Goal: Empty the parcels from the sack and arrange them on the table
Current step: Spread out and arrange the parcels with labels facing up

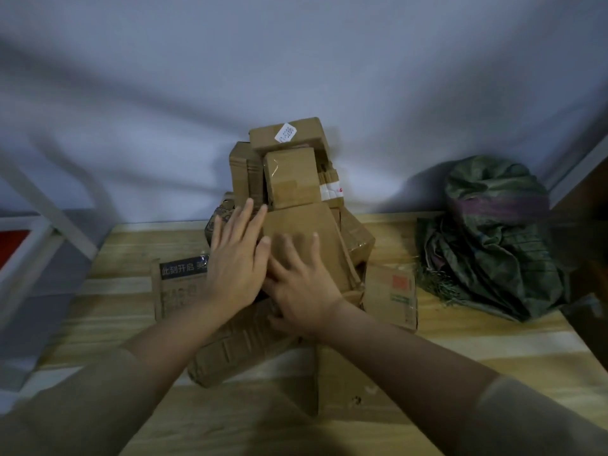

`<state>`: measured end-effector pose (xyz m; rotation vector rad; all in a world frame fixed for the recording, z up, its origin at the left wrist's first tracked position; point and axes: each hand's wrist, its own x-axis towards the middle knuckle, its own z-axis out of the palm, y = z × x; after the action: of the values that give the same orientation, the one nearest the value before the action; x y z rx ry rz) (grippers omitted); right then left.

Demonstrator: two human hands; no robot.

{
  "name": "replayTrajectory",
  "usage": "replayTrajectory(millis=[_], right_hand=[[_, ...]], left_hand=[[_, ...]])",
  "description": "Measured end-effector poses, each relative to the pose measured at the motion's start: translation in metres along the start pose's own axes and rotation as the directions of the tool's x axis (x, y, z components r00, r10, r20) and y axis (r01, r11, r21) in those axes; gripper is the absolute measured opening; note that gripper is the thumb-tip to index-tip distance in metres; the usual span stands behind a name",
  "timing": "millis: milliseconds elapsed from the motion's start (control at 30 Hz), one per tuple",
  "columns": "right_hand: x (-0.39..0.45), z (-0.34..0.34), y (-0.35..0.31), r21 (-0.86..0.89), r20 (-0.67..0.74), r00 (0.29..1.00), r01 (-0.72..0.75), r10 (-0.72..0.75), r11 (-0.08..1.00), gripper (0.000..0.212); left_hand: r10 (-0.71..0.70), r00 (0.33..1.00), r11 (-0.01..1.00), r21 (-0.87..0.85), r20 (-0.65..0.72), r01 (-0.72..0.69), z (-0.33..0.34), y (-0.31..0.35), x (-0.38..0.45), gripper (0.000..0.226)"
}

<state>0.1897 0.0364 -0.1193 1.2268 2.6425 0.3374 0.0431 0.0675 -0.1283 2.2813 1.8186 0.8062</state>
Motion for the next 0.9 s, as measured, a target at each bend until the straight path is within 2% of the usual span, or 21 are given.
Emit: replayTrajectory(millis=[67, 133, 200, 267, 333, 400, 500, 533, 600, 667, 700, 767, 833, 900], right_hand=[[-0.007, 0.002, 0.018, 0.032, 0.043, 0.998, -0.045, 0.044, 0.998, 0.072], [-0.015, 0.005, 0.040, 0.062, 0.088, 0.992, -0.097, 0.092, 0.993, 0.070], [-0.024, 0.013, 0.064, 0.043, 0.135, 0.982, -0.142, 0.135, 0.989, 0.072], [-0.035, 0.029, 0.091, -0.034, 0.167, 0.969, -0.178, 0.181, 0.983, 0.077], [-0.050, 0.048, 0.120, -0.122, 0.217, 0.940, -0.243, 0.265, 0.962, 0.080], [-0.069, 0.066, 0.146, -0.220, 0.298, 0.874, -0.329, 0.385, 0.918, 0.075], [-0.088, 0.084, 0.172, -0.353, 0.370, 0.770, -0.402, 0.520, 0.845, 0.057], [-0.088, 0.086, 0.176, -0.343, 0.346, 0.769, -0.431, 0.538, 0.835, 0.058], [-0.075, 0.081, 0.178, -0.258, 0.255, 0.820, -0.452, 0.512, 0.854, 0.065], [-0.049, 0.066, 0.170, -0.132, 0.117, 0.901, -0.402, 0.417, 0.906, 0.071], [-0.035, 0.058, 0.163, -0.071, 0.025, 0.926, -0.374, 0.377, 0.925, 0.073], [-0.006, 0.039, 0.152, 0.053, -0.136, 0.929, -0.341, 0.345, 0.939, 0.084], [0.015, 0.025, 0.141, 0.139, -0.271, 0.910, -0.285, 0.313, 0.948, 0.093], [0.035, 0.017, 0.131, 0.089, -0.377, 0.904, -0.182, 0.202, 0.979, 0.088]], left_hand=[[-0.050, 0.987, 0.982, 0.190, 0.151, 0.021, 0.020, -0.020, -0.015, 0.066], [-0.059, 0.928, 0.919, 0.382, 0.369, -0.093, 0.041, -0.038, -0.033, 0.074], [-0.030, 0.891, 0.846, 0.487, 0.452, -0.218, 0.051, -0.047, -0.042, 0.077], [-0.021, 0.892, 0.780, 0.565, 0.451, -0.268, 0.047, -0.056, -0.039, 0.074], [-0.062, 0.896, 0.746, 0.617, 0.440, -0.251, 0.038, -0.072, -0.033, 0.068], [-0.189, 0.877, 0.730, 0.661, 0.442, -0.175, 0.030, -0.097, -0.032, 0.064], [-0.413, 0.787, 0.703, 0.710, 0.459, -0.046, 0.014, -0.139, -0.043, 0.058], [-0.469, 0.762, 0.692, 0.721, 0.446, 0.003, 0.007, -0.148, -0.046, 0.057], [-0.496, 0.779, 0.675, 0.734, 0.384, 0.069, -0.001, -0.149, -0.038, 0.063], [-0.397, 0.873, 0.765, 0.628, 0.282, 0.145, -0.003, -0.122, -0.012, 0.074], [-0.296, 0.931, 0.836, 0.530, 0.215, 0.144, -0.003, -0.100, 0.006, 0.078], [-0.008, 0.998, 0.927, 0.374, 0.070, -0.019, -0.002, -0.044, 0.045, 0.082], [0.274, 0.961, 0.915, 0.319, -0.037, -0.249, 0.002, 0.017, 0.075, 0.079], [0.424, 0.905, 0.840, 0.385, -0.028, -0.382, 0.008, 0.062, 0.101, 0.074]])
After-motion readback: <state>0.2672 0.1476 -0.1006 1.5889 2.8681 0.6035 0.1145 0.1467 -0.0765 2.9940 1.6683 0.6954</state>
